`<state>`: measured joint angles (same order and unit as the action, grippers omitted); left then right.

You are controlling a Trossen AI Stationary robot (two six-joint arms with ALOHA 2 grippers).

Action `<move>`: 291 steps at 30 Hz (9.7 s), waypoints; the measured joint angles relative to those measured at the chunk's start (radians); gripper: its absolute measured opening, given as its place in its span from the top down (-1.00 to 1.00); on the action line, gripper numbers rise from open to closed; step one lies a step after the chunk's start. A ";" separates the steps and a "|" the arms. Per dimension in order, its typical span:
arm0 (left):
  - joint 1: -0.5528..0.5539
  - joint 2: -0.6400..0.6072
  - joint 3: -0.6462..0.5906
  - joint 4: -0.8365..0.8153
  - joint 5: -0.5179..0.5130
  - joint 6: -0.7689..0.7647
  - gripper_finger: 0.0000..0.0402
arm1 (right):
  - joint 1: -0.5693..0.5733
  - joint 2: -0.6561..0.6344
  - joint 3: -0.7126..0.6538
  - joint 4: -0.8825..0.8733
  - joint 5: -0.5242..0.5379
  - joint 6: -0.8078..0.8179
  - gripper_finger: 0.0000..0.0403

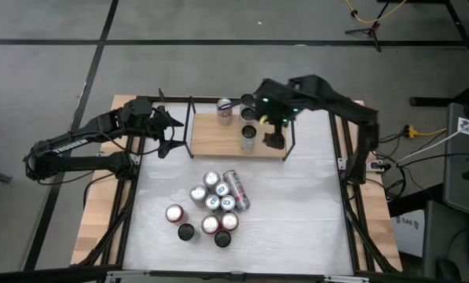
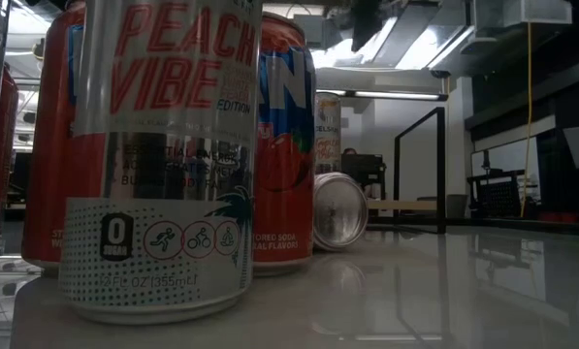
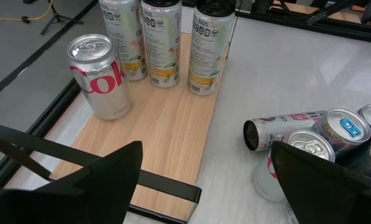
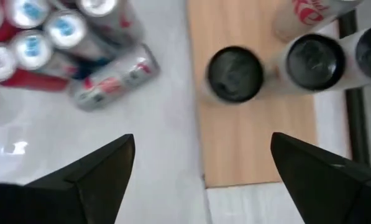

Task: Place canned beverage on shelf
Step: Put the white pink soda can onto the shelf

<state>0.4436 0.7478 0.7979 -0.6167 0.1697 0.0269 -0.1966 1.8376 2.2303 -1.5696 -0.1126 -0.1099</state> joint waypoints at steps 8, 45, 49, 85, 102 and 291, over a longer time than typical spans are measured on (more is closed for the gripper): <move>0.000 0.000 0.000 0.000 0.000 0.000 -0.73 | 0.164 -0.255 -0.316 0.050 0.134 0.213 -0.85; 0.000 0.000 0.000 0.000 0.004 0.001 -0.73 | 0.465 -0.101 -0.813 0.744 0.156 1.077 -0.85; 0.000 0.000 0.000 0.000 0.004 0.001 -0.73 | 0.465 -0.063 -0.813 0.758 0.117 1.075 -0.85; 0.000 0.000 0.000 0.001 0.007 0.001 -0.73 | 0.458 0.132 -0.812 0.910 0.197 1.095 -0.85; 0.000 0.000 0.000 0.001 0.008 0.000 -0.73 | 0.441 0.157 -0.814 0.825 0.243 1.075 -0.85; -0.230 0.141 0.000 0.398 0.095 -0.332 -0.73 | 0.404 -0.061 -0.813 1.301 0.643 0.126 -0.25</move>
<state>0.2134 0.8890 0.7979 -0.2184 0.2643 -0.3054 0.2077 1.7767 1.4174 -0.2687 0.5301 0.0163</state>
